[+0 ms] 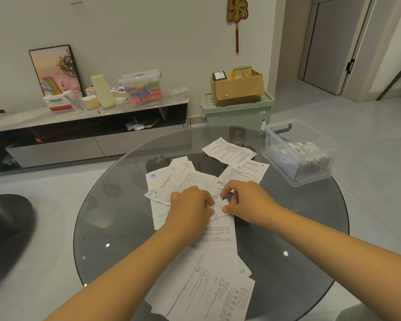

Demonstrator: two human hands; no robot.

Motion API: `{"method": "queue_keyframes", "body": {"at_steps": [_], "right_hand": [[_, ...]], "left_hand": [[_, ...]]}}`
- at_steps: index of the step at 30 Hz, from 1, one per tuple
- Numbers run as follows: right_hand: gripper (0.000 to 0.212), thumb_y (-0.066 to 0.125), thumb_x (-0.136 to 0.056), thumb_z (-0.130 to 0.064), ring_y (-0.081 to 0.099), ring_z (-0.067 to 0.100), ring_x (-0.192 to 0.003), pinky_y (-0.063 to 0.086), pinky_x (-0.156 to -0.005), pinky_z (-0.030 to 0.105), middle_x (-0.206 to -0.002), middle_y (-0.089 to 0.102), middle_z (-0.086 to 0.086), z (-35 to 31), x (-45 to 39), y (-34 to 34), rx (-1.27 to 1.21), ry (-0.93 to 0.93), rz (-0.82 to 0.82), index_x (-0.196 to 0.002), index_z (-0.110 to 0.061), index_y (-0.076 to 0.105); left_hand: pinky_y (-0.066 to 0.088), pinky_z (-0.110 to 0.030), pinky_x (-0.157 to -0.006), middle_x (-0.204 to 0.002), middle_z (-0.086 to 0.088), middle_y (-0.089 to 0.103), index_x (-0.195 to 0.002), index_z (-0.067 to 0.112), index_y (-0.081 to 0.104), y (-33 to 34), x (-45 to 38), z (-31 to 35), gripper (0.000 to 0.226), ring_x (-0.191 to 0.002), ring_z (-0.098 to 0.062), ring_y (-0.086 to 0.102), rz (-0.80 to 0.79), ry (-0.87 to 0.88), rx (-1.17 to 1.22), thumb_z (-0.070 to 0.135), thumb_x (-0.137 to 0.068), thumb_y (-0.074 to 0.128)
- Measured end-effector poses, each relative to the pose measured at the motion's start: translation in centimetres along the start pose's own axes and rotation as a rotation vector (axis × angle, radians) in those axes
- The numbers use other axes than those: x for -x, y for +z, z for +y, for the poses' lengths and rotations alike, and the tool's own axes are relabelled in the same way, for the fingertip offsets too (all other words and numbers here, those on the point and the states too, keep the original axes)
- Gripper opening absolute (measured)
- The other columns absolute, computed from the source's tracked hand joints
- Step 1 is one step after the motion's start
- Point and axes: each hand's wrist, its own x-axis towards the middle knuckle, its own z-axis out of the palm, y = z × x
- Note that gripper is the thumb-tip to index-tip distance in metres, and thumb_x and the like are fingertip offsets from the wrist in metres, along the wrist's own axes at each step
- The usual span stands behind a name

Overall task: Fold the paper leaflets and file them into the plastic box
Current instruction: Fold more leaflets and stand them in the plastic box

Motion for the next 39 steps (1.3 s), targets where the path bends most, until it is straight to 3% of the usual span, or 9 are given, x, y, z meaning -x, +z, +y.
{"method": "queue_keyframes", "body": {"at_steps": [2, 5, 11, 17, 20, 24, 28, 33, 39], "right_hand": [[0.021, 0.071, -0.080, -0.024, 0.047, 0.017, -0.098, 0.046, -0.084, 0.034, -0.091, 0.056, -0.006, 0.1, -0.1, 0.2, 0.037, -0.034, 0.019, -0.094, -0.030, 0.057], [0.019, 0.066, -0.086, -0.027, 0.036, 0.012, -0.101, 0.039, -0.088, 0.028, -0.102, 0.051, -0.007, 0.1, -0.1, 0.1, 0.133, -0.101, 0.031, -0.104, -0.028, 0.066], [0.029, 0.051, -0.094, -0.034, 0.037, 0.016, -0.111, 0.034, -0.090, 0.027, -0.117, 0.054, -0.007, 0.0, 0.4, -0.1, 0.319, -0.250, -0.010, -0.119, -0.024, 0.064], [0.031, 0.050, -0.092, -0.042, 0.040, 0.015, -0.102, 0.034, -0.082, 0.026, -0.109, 0.058, -0.006, 0.4, 1.4, -1.4, 0.387, -0.320, 0.007, -0.112, -0.026, 0.068], [0.026, 0.047, -0.094, -0.033, 0.045, 0.017, -0.094, 0.030, -0.072, 0.026, -0.096, 0.062, -0.002, 0.7, 1.7, -1.8, 0.405, -0.328, 0.086, -0.098, -0.019, 0.069], [0.019, 0.053, -0.091, -0.028, 0.052, 0.014, -0.083, 0.047, -0.071, 0.033, -0.084, 0.066, -0.003, 1.2, 2.0, -3.9, 0.172, -0.196, 0.171, -0.086, -0.020, 0.070], [0.011, 0.059, -0.089, -0.022, 0.051, 0.005, -0.069, 0.042, -0.065, 0.020, -0.070, 0.058, -0.013, 1.9, 2.7, -6.6, -0.067, -0.119, 0.218, -0.088, -0.022, 0.070], [0.009, 0.065, -0.086, -0.022, 0.055, 0.009, -0.070, 0.044, -0.066, 0.022, -0.076, 0.065, -0.002, 3.4, 3.3, -8.5, -0.210, -0.076, 0.306, -0.092, -0.026, 0.070], [0.012, 0.067, -0.085, -0.026, 0.053, 0.004, -0.062, 0.036, -0.054, 0.011, -0.071, 0.065, -0.005, 5.1, 3.3, -11.4, -0.188, -0.011, 0.343, -0.074, -0.032, 0.065]], "left_hand": [[0.023, -0.027, -0.091, -0.101, 0.009, 0.051, -0.103, 0.030, 0.065, -0.1, -0.1, 0.0, 0.013, -0.103, -0.016, 0.048, 0.019, 0.040, -0.055, 0.030, -0.091, 0.060], [0.023, -0.027, -0.093, -0.100, 0.010, 0.064, -0.101, 0.027, 0.069, -0.6, -0.1, 0.1, 0.016, -0.095, -0.013, 0.048, -0.006, 0.082, -0.071, 0.034, -0.090, 0.060], [0.023, -0.027, -0.094, -0.111, 0.008, 0.058, -0.118, 0.028, 0.064, -1.4, 0.3, -0.2, 0.037, -0.094, -0.013, 0.041, -0.112, 0.182, -0.193, 0.047, -0.088, 0.059], [0.027, -0.027, -0.096, -0.101, 0.008, 0.064, -0.108, 0.026, 0.068, -1.5, 0.9, -0.1, 0.032, -0.088, -0.011, 0.050, -0.023, 0.297, -0.251, 0.037, -0.096, 0.040], [0.031, -0.023, -0.091, -0.096, 0.010, 0.063, -0.101, 0.026, 0.066, -1.3, 0.6, 0.4, 0.026, -0.087, -0.011, 0.051, 0.021, 0.243, -0.098, 0.033, -0.096, 0.042], [0.044, -0.014, -0.072, -0.090, 0.010, 0.065, -0.089, 0.024, 0.062, -1.5, -0.3, 2.5, 0.003, -0.084, -0.008, 0.060, 0.104, 0.040, 0.442, 0.026, -0.090, 0.060], [0.051, -0.016, -0.067, -0.081, 0.004, 0.071, -0.089, 0.016, 0.067, -2.0, -1.3, 5.2, 0.007, -0.072, -0.005, 0.066, 0.132, -0.102, 0.851, 0.020, -0.083, 0.070], [0.053, -0.021, -0.065, -0.075, -0.002, 0.074, -0.084, 0.010, 0.073, -1.9, -2.9, 7.3, 0.007, -0.066, -0.009, 0.068, 0.087, -0.112, 1.008, 0.012, -0.077, 0.075], [0.053, -0.019, -0.060, -0.067, -0.002, 0.072, -0.078, 0.010, 0.074, -1.5, -5.1, 10.4, 0.004, -0.061, -0.011, 0.067, 0.058, -0.050, 1.004, 0.007, -0.076, 0.075]]}}
